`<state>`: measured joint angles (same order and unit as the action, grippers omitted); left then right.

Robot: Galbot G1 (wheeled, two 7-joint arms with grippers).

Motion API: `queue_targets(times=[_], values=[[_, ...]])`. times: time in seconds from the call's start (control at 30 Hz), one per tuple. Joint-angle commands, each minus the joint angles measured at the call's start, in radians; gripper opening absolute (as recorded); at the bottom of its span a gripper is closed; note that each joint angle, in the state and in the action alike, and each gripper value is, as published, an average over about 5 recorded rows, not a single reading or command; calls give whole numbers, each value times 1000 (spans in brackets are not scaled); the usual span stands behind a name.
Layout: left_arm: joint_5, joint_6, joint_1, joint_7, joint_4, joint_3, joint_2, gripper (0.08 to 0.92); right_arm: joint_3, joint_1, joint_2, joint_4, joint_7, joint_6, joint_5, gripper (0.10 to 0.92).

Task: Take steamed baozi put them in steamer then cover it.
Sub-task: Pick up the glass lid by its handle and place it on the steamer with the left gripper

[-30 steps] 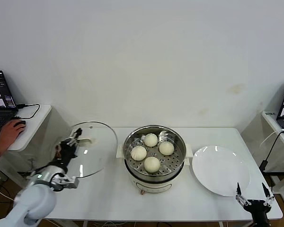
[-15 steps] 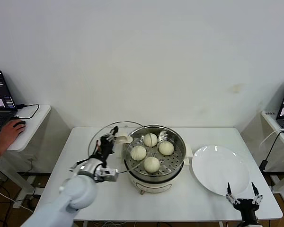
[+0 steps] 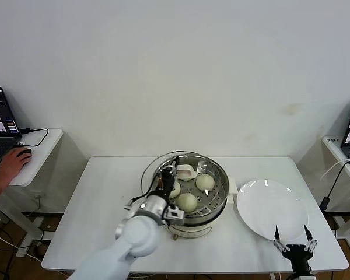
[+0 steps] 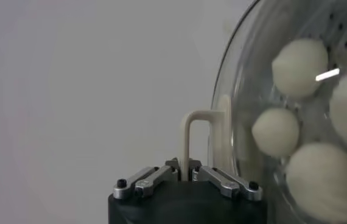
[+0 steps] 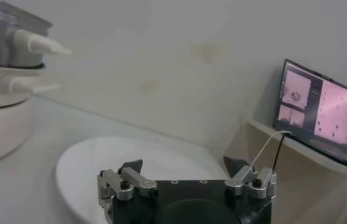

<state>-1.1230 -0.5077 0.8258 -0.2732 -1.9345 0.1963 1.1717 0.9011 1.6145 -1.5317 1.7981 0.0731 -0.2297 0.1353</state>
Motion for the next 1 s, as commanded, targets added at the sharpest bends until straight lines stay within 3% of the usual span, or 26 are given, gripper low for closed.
queue_targets(times=[0.03,1.0], values=[[-136,-21,-42,-43,78,61,122,150,-5,-4,-2,-9,-2,-2,10,823],[-189,4,-22,-41,178,30,160,150,-8,-2,10,-20,-2,-8,-2,823]])
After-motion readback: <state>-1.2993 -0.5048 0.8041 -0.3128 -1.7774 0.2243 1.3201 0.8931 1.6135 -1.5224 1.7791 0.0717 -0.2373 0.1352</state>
